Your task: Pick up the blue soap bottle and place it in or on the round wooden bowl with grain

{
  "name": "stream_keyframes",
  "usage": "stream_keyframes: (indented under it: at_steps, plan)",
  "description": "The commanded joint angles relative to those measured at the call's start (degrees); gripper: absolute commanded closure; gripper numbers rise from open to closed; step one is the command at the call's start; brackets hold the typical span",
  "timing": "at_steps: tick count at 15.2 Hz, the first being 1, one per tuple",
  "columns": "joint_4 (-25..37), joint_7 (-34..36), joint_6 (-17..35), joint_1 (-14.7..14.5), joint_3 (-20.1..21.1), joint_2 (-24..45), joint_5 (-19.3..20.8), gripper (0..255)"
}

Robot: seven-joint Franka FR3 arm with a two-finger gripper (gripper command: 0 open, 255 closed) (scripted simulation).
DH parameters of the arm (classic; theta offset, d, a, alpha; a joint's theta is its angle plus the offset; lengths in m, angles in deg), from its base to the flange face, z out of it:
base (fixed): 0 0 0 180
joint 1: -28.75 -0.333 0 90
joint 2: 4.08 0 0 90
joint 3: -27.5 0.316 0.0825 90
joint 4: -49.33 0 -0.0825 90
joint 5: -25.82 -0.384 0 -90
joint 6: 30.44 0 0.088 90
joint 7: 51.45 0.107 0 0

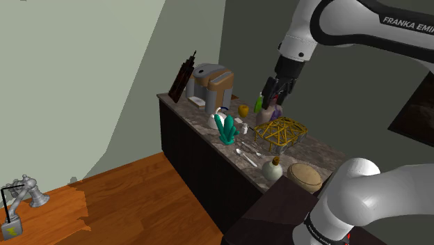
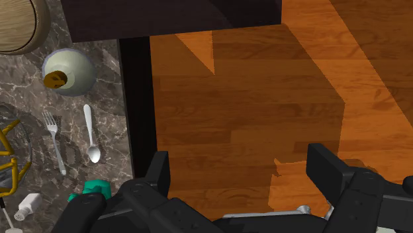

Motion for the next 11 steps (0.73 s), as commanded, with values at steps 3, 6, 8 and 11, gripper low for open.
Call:
stream_keyframes:
  at_steps: [3,6,8,11]
  plan:
    - [-3.6,-1.9,2.4,0.5,-1.5,-0.8,1.0,0]
    - [-8.5,-4.8,6.2,1.3,-3.9,-1.4,2.6,0]
    - [-11.5,-6.7,8.8,1.9,-5.5,-1.5,3.8,0]
    - [-15.5,-9.5,13.0,3.0,-8.1,-1.0,5.6,0]
